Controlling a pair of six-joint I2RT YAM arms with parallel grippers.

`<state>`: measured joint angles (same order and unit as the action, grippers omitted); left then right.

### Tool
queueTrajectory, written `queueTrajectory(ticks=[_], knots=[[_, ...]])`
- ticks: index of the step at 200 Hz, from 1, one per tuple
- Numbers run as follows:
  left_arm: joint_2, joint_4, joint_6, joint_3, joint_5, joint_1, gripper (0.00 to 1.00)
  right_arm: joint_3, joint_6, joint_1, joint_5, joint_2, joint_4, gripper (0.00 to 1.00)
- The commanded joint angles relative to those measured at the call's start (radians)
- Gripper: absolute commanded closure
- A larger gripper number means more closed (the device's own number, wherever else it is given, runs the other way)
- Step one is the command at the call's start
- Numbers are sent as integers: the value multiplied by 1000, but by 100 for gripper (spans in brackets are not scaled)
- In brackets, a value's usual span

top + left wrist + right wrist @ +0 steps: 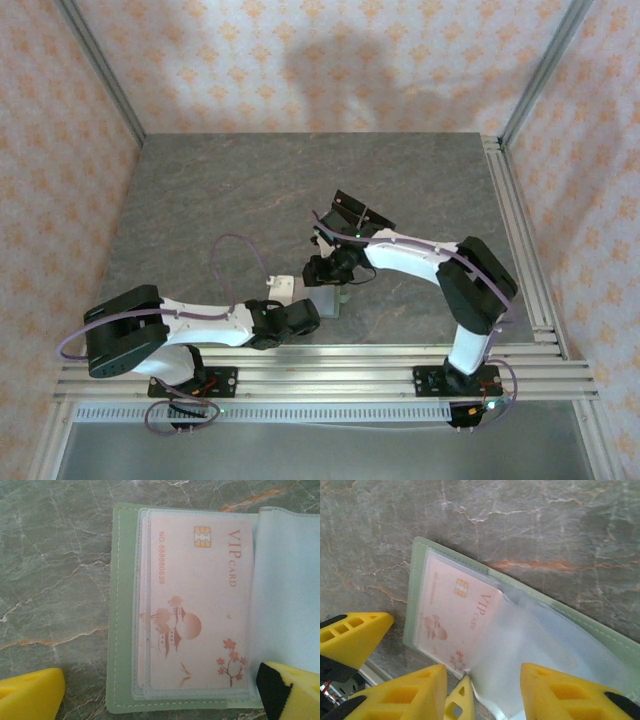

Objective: Put the credit cards into the card holder

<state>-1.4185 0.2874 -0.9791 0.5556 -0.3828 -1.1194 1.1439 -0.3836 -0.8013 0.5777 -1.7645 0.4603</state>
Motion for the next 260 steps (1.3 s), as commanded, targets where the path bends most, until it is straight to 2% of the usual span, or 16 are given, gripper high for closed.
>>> queueTrajectory(ticks=[1,101,148,198,260], knots=[[10,49,-21,3,-57,-7,0,-43,-29,5,-45,28,-2,57],[9,44,-23,3,-59,-7,0,-107,-46,6,-35,32,-35,57],[29,54,-22,6,-64,-7,0,-65,-35,6,23,-11,-46,57],[186,128,-48,-5,-108,-8,0,26,-28,3,105,-61,-21,57],[397,267,-101,-15,-181,-7,0,163,-40,-37,118,-147,26,57]])
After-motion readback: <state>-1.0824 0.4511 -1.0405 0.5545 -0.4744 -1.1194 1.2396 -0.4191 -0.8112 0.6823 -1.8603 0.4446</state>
